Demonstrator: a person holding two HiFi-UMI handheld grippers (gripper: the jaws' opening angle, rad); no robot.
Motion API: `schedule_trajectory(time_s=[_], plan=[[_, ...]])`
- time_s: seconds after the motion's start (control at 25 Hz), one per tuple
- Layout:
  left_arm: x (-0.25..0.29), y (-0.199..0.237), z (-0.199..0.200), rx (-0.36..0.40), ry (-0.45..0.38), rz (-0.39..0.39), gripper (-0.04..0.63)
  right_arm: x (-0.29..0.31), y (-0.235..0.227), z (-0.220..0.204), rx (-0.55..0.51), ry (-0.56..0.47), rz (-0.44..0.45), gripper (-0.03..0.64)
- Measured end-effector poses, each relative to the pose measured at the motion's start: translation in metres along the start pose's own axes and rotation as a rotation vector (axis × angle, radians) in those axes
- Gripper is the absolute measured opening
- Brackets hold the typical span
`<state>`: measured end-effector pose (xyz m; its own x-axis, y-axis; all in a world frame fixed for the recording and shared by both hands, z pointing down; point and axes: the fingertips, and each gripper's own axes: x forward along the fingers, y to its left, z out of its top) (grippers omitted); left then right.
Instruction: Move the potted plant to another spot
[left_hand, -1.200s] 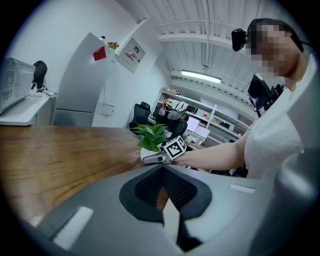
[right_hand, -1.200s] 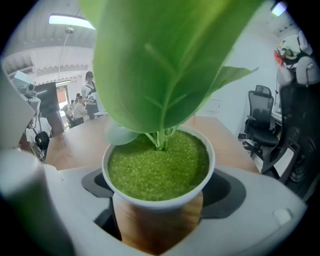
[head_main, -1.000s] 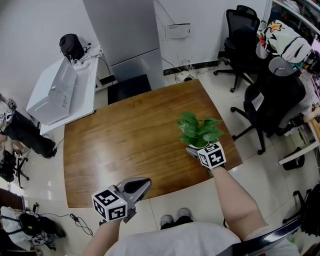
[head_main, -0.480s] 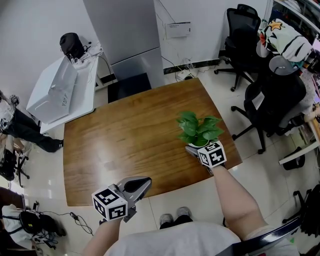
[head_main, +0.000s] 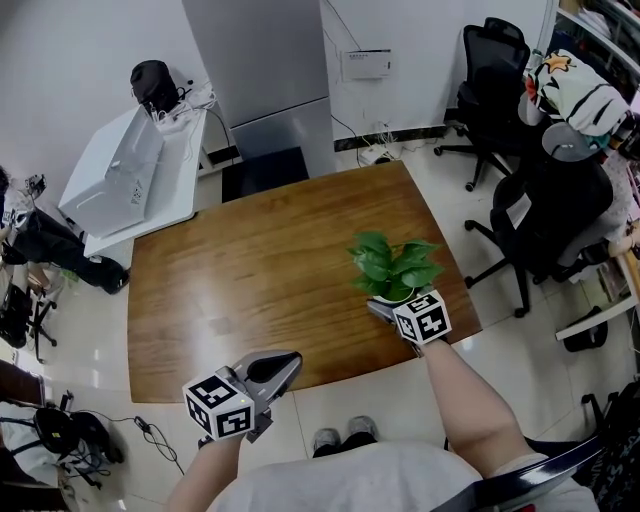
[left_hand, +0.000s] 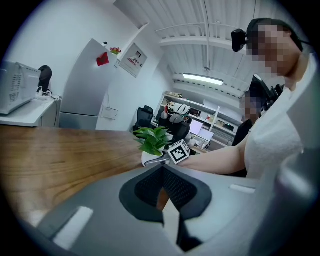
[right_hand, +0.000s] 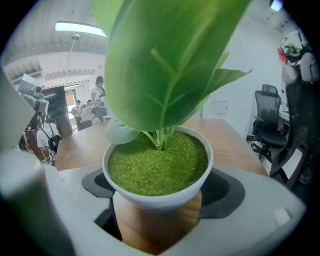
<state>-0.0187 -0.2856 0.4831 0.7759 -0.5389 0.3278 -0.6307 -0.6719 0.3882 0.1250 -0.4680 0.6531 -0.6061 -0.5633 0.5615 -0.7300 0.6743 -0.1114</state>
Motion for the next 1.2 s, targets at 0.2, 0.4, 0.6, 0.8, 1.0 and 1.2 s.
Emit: schedule_trajectory(time_s=[0.2, 0.4, 0.6, 0.8, 1.0, 1.2], plan=[[-0.007, -0.003, 0.003, -0.008, -0.033, 0.028, -0.014, 0.011, 0.033, 0.019, -0.053, -0.016, 0.067, 0.476], [-0.033, 0.001, -0.003, -0.032, -0.057, 0.097, -0.014, 0.030, 0.081, 0.039, -0.061, -0.025, 0.166, 0.476], [-0.070, 0.013, -0.014, -0.062, -0.083, 0.142, -0.012, 0.052, 0.138, 0.060, -0.118, -0.021, 0.234, 0.476], [-0.129, 0.031, -0.030, -0.076, -0.090, 0.165, -0.012, 0.085, 0.217, 0.078, -0.162, -0.023, 0.295, 0.476], [-0.193, 0.052, -0.053, -0.088, -0.072, 0.192, -0.014, 0.114, 0.294, 0.076, -0.205, -0.008, 0.341, 0.476], [-0.261, 0.069, -0.072, -0.092, -0.068, 0.219, -0.014, 0.145, 0.371, 0.072, -0.228, 0.018, 0.374, 0.476]])
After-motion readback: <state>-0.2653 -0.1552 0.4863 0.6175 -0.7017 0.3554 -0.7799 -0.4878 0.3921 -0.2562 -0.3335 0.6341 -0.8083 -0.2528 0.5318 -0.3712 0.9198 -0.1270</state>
